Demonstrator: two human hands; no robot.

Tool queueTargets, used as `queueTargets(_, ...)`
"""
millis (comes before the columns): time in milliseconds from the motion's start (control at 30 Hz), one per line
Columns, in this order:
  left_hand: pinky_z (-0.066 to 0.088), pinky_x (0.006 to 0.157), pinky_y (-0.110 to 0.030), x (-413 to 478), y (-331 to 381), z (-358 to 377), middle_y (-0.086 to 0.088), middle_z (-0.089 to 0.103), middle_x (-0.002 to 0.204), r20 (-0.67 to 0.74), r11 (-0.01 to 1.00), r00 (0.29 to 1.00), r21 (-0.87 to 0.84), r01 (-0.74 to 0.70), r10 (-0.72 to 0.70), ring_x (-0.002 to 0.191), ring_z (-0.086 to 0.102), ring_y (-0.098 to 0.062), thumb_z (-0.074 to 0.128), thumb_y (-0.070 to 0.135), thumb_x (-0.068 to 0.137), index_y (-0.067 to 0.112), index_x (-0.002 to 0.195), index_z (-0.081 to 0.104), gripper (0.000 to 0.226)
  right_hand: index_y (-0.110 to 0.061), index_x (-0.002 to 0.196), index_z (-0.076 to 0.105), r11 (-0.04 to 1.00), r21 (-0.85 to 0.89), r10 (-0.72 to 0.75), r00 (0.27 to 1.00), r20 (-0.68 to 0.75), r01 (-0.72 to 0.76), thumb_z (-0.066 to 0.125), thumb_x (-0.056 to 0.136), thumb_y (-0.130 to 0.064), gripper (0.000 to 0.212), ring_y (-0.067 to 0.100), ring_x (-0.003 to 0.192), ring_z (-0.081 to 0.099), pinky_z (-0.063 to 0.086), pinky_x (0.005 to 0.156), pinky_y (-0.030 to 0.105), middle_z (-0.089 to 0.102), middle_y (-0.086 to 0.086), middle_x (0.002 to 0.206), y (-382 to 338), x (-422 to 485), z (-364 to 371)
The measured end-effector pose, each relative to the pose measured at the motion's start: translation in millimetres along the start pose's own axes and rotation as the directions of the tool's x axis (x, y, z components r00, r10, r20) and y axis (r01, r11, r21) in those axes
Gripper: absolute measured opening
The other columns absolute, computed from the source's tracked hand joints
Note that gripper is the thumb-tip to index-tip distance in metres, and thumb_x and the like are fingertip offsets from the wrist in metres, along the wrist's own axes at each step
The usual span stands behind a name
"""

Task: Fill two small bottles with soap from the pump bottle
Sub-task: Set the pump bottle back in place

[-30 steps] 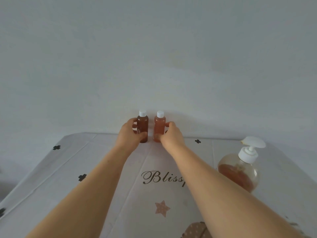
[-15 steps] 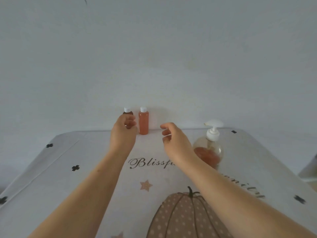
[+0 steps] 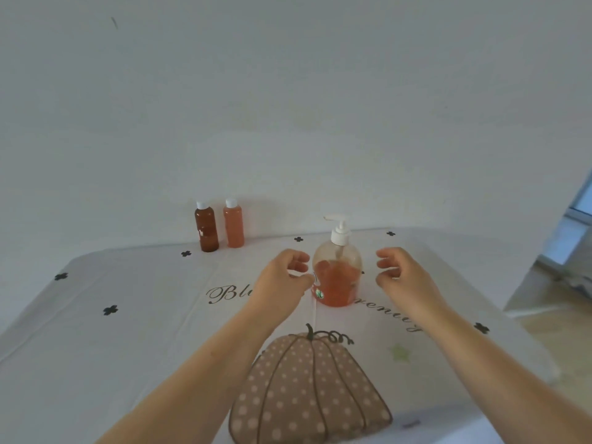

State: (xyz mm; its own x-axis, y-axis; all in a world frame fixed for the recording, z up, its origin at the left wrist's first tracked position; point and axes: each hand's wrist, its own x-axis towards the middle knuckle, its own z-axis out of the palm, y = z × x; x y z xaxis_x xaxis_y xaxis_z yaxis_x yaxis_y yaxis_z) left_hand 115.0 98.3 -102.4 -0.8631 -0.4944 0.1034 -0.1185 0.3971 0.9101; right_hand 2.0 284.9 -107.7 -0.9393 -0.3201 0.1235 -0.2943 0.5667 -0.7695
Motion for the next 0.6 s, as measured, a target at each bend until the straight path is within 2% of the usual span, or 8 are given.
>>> queueTargets(67,0.054,0.09,-0.038,-6.4,-0.5,11.3,0.012,0.062,0.106,-0.008,1.0,1.0,0.003,-0.007,0.007,0.089,0.066,-0.01,0.065,0.015,0.089,0.028,0.111,0.058,0.027,-0.024,0.142,0.048,0.999,0.028,0.038,0.991,0.13,-0.042,0.059,0.094,-0.006,0.053,0.014,0.107,0.061,0.047,0.072,0.023,0.058,-0.004,0.129,7.2,4.7,5.7)
queueTargets(167,0.048,0.074,-0.016,-13.1,-0.4,23.6,0.013,0.057,0.118,-0.021,0.998,0.999,0.043,-0.034,0.035,0.088,0.061,0.003,0.063,0.017,0.091,0.029,0.123,0.055,0.035,-0.019,0.144,0.048,0.99,0.129,0.028,0.972,0.234,-0.059,0.064,0.092,-0.003,0.057,0.017,0.11,0.062,0.048,0.073,0.019,0.058,0.001,0.132,5.5,5.4,16.7)
queueTargets(233,0.04,0.067,-0.009,-11.8,0.5,26.3,0.012,0.054,0.125,-0.03,0.997,0.998,0.06,-0.049,0.051,0.091,0.058,0.004,0.062,0.017,0.091,0.025,0.132,0.051,0.043,-0.016,0.138,0.051,0.982,0.181,0.012,0.974,0.225,-0.054,0.066,0.091,-0.004,0.051,0.018,0.104,0.066,0.053,0.074,0.021,0.063,0.003,0.126,3.1,5.2,23.5)
queueTargets(367,0.037,0.068,-0.007,-5.1,2.2,24.4,0.007,0.054,0.131,-0.021,0.997,0.998,0.064,-0.051,0.053,0.092,0.056,0.001,0.06,0.016,0.093,0.02,0.136,0.049,0.044,-0.018,0.136,0.052,0.991,0.126,0.033,0.988,0.153,-0.052,0.066,0.091,-0.011,0.048,0.02,0.101,0.068,0.058,0.089,0.041,0.063,0.003,0.125,-0.9,1.6,31.8)
queueTargets(433,0.038,0.078,-0.012,1.0,5.5,20.0,0.006,0.051,0.138,-0.009,0.998,0.999,0.05,-0.035,0.036,0.101,0.055,-0.004,0.055,0.016,0.096,0.021,0.14,0.047,0.045,-0.019,0.136,0.049,0.998,0.04,0.055,0.996,0.071,-0.058,0.066,0.093,-0.019,0.046,0.018,0.098,0.065,0.054,0.082,0.035,0.06,0.001,0.122,-5.4,-4.7,31.0)
queueTargets(467,0.039,0.088,-0.018,5.2,7.6,17.2,0.007,0.048,0.142,0.015,1.0,1.0,0.029,-0.012,0.011,0.11,0.054,-0.007,0.053,0.018,0.097,0.022,0.143,0.044,0.047,-0.02,0.133,0.048,0.998,0.014,0.062,0.998,0.027,-0.062,0.065,0.094,-0.022,0.042,0.018,0.095,0.064,0.05,0.075,0.031,0.059,0.0,0.118,-7.9,-8.3,30.8)
queueTargets(533,0.035,0.109,-0.032,13.1,11.7,12.6,0.008,0.043,0.15,0.106,0.994,0.991,-0.068,0.084,-0.077,0.13,0.047,-0.015,0.05,0.025,0.098,0.027,0.148,0.04,0.05,-0.022,0.121,0.045,0.996,0.042,0.073,0.997,0.0,-0.073,0.062,0.095,-0.024,0.032,0.018,0.085,0.064,0.046,0.065,0.03,0.058,-0.002,0.107,-12.5,-15.9,33.3)
queueTargets(600,0.028,0.117,-0.039,17.6,14.7,11.7,0.005,0.043,0.151,0.2,0.973,0.971,-0.161,0.165,-0.131,0.139,0.039,-0.019,0.045,0.031,0.1,0.029,0.147,0.041,0.048,-0.023,0.117,0.041,0.993,0.084,0.076,0.997,0.018,-0.077,0.063,0.094,-0.024,0.032,0.012,0.079,0.062,0.044,0.061,0.028,0.056,-0.003,0.106,-17.5,-23.2,39.8)
